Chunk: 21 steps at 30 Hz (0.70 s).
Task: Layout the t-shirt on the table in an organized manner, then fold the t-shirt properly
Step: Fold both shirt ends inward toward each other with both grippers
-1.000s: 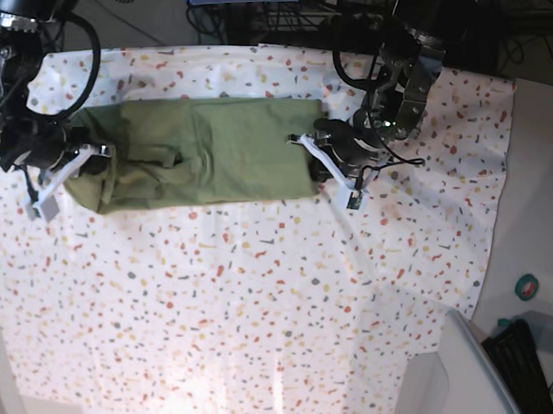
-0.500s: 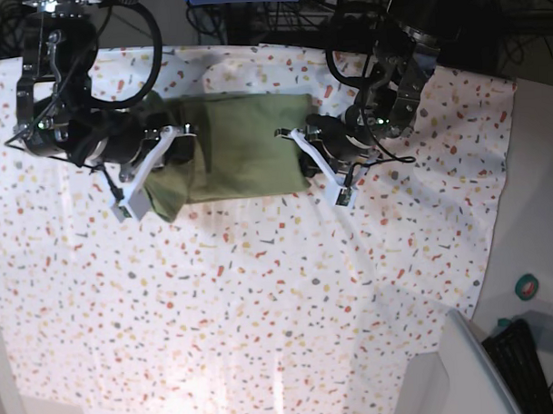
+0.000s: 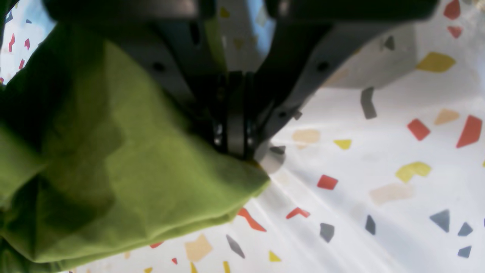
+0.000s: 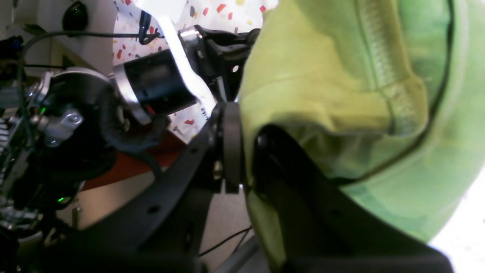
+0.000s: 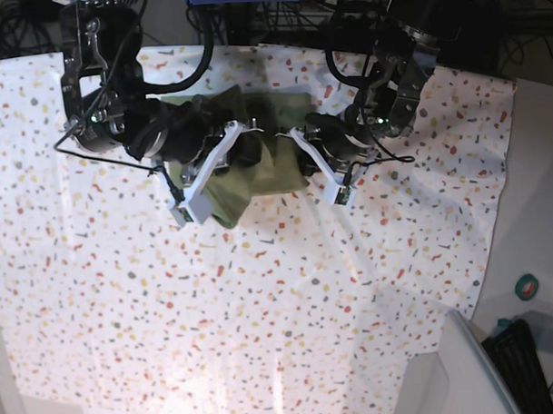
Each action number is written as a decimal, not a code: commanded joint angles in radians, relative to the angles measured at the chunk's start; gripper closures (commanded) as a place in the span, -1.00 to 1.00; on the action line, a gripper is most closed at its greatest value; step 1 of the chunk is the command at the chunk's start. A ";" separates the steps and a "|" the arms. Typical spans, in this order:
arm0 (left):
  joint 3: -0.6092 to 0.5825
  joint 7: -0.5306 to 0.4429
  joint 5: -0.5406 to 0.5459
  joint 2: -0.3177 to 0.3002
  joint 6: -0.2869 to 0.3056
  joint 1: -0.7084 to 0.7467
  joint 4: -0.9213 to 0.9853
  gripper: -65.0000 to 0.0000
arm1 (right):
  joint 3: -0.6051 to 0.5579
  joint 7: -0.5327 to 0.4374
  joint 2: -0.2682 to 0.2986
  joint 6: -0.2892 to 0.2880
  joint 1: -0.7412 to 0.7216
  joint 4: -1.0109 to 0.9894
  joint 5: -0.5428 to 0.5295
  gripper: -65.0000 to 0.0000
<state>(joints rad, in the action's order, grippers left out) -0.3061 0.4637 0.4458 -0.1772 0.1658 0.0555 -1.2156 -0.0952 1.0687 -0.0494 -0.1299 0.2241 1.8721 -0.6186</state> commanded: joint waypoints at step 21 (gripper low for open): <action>-0.006 0.091 -0.008 -0.011 0.013 0.031 -0.042 1.00 | -0.082 -0.060 -0.023 0.002 -0.142 -0.268 -0.014 1.00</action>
<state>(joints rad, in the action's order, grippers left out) -0.3050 0.4919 0.4446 -0.1848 0.1658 0.0746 -1.2556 -0.1768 1.0241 -0.0685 -0.1226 0.0975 1.5894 -0.6140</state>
